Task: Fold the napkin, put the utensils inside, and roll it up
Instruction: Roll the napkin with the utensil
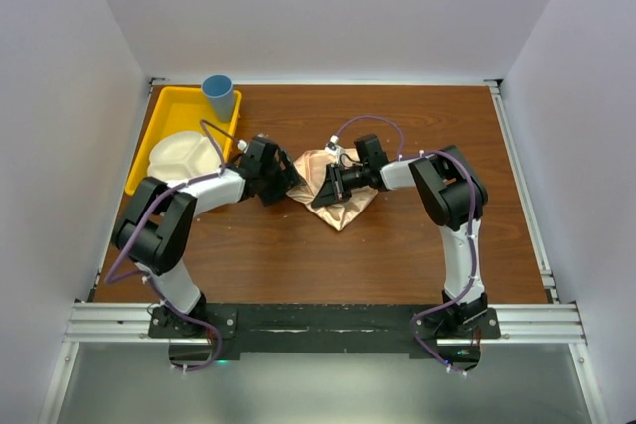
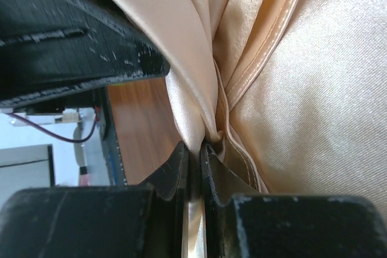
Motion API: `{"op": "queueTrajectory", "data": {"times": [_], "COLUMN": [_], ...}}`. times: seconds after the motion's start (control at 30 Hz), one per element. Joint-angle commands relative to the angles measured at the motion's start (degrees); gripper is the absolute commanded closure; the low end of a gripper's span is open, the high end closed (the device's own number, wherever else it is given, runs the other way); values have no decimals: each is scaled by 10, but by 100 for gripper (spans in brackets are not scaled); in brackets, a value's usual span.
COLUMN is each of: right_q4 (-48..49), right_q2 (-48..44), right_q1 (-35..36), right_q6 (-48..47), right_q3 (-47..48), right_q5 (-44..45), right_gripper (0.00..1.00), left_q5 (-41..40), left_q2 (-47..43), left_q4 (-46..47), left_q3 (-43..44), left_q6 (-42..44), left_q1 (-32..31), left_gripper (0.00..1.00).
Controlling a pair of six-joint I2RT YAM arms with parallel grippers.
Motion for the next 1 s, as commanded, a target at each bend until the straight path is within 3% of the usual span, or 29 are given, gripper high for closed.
{"op": "queueTrajectory", "data": {"times": [0.0,0.13,0.33,0.53,0.57,0.73,0.97], "right_q4": [-33,-42,-56,-162,-180,-257,-271], "right_q2": [27,30,34,20,15,-24,-145], "right_q1": [5,5,4,5,5,16,70], "right_q6": [9,2,-8,-89,-102,-150,-180], "right_q3": [-21,-17,-5,28,34,54,30], "right_q5": [4,7,7,66,82,156,346], "right_gripper": [100,100,100,97,96,76,34], "left_q5": [-9,-7,-50,-71,-70,-48,-73], "left_q2": [33,51,53,30,29,28,59], "left_q4": [7,-1,-4,-5,-12,-75,-241], "left_q3": [7,12,7,2,5,40,144], "left_q6": [-71,-89,-71,-38,-36,-41,-57], "left_q1": [-3,-4,-10,-10,-10,-15,-32], "left_gripper": [20,26,47,85,97,100,100]}}
